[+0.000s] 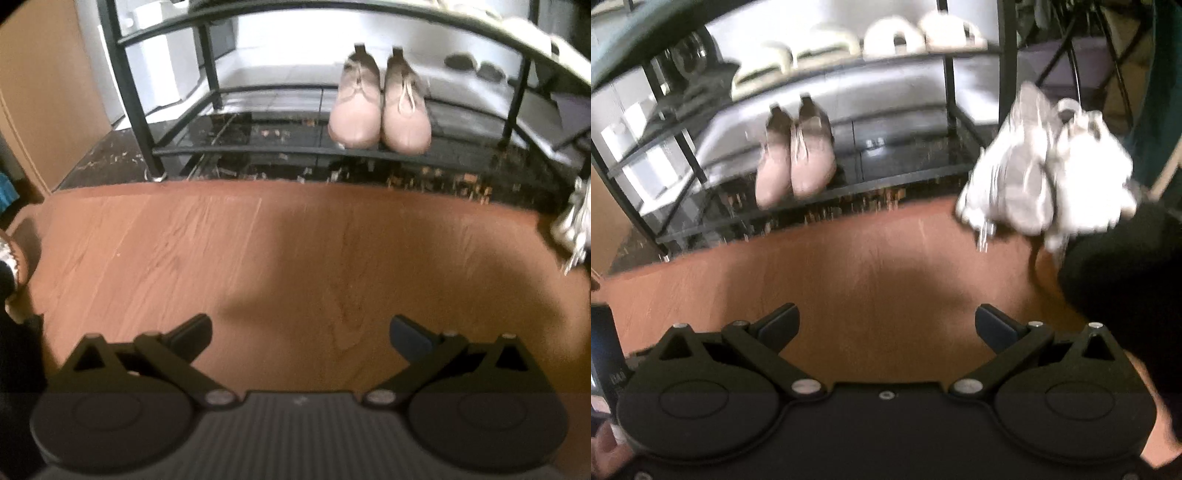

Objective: Organize scattered shoes

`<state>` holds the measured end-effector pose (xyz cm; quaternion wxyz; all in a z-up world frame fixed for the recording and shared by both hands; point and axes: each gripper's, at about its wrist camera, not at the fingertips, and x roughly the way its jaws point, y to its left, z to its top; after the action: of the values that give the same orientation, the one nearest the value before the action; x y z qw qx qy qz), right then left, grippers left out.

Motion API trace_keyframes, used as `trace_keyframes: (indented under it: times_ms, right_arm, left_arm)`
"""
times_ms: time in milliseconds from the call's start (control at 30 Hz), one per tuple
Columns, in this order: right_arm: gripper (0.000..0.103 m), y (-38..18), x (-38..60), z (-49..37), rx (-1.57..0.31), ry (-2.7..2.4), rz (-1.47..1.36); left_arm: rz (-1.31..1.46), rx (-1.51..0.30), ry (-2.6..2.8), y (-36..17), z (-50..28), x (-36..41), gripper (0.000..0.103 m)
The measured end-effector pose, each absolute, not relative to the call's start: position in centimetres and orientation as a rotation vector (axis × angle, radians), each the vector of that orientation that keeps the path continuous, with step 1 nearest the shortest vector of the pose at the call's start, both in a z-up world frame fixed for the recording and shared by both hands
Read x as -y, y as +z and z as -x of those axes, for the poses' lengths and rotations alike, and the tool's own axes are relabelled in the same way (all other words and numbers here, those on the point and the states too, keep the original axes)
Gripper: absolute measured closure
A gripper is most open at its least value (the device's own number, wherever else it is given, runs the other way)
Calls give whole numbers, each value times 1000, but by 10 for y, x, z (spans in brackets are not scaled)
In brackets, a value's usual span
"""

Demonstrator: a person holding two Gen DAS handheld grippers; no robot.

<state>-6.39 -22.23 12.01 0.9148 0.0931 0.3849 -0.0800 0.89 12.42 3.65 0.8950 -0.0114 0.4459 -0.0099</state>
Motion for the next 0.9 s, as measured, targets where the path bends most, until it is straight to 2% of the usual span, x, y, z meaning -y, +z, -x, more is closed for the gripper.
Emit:
trace_keyframes:
  times_ms: [100,233,400,900]
  right_arm:
    - [0,134,227,60,-756,-150,-154]
    - [0,114,227,60,-817,-156,-184]
    - [0,95,229,59,-914,-132,-241]
    - [0,85,219,61,-939,-127,-207]
  left_arm:
    - [45,-915,-9,34,-3,-101,1]
    - [-14,-924,12,51,4,-53,1]
    - [-56,-937,39,38,-7,-8,1]
    - [-27,-994,70,35,-2,-7,1]
